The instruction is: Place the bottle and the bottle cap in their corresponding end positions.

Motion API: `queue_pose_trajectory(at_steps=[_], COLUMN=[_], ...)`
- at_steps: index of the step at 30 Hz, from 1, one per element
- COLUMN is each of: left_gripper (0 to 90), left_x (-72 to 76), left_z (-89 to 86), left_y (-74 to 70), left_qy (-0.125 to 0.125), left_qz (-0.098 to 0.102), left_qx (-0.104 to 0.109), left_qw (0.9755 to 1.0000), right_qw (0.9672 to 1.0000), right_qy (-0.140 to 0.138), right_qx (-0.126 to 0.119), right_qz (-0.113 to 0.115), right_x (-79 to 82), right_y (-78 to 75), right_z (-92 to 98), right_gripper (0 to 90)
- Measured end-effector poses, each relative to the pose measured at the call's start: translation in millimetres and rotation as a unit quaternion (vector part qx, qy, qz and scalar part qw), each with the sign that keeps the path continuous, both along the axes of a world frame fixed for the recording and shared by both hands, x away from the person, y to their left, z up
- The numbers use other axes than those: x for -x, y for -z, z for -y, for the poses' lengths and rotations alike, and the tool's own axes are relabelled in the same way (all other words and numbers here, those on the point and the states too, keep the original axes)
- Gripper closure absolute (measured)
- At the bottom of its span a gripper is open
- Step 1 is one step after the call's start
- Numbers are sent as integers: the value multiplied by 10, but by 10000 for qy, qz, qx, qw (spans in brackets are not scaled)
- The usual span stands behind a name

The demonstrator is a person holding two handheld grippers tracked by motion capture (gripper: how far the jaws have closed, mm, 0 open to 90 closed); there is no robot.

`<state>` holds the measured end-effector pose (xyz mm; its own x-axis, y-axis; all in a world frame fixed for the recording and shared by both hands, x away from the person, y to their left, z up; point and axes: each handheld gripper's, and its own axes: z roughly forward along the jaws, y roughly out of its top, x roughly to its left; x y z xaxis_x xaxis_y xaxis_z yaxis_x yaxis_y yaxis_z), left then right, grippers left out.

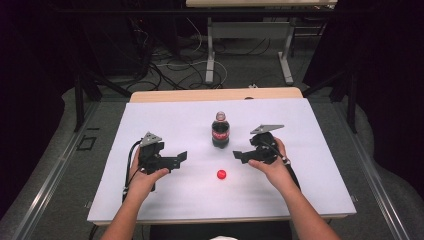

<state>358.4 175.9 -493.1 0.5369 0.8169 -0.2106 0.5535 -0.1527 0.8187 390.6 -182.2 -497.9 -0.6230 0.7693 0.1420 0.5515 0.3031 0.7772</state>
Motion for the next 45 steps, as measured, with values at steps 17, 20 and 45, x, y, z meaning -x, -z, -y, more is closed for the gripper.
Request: queue_pose_trajectory(at_steps=[17,20,45], left_gripper=[10,11,37], left_x=[-35,-38,-162], left_z=[-214,-243,-539], left_y=[-21,-21,199], left_qy=[-282,-350,-1022], left_qz=[-28,1,-164], left_qx=[-71,-51,-228], left_qw=[9996,9994,9944], right_qw=[9950,9937,9792], right_qy=[933,1056,2018], right_qx=[-87,-86,-222], right_qz=[341,358,-68], right_x=[175,190,122], right_y=[-194,-146,380], right_z=[674,764,1415], right_gripper=[0,0,0])
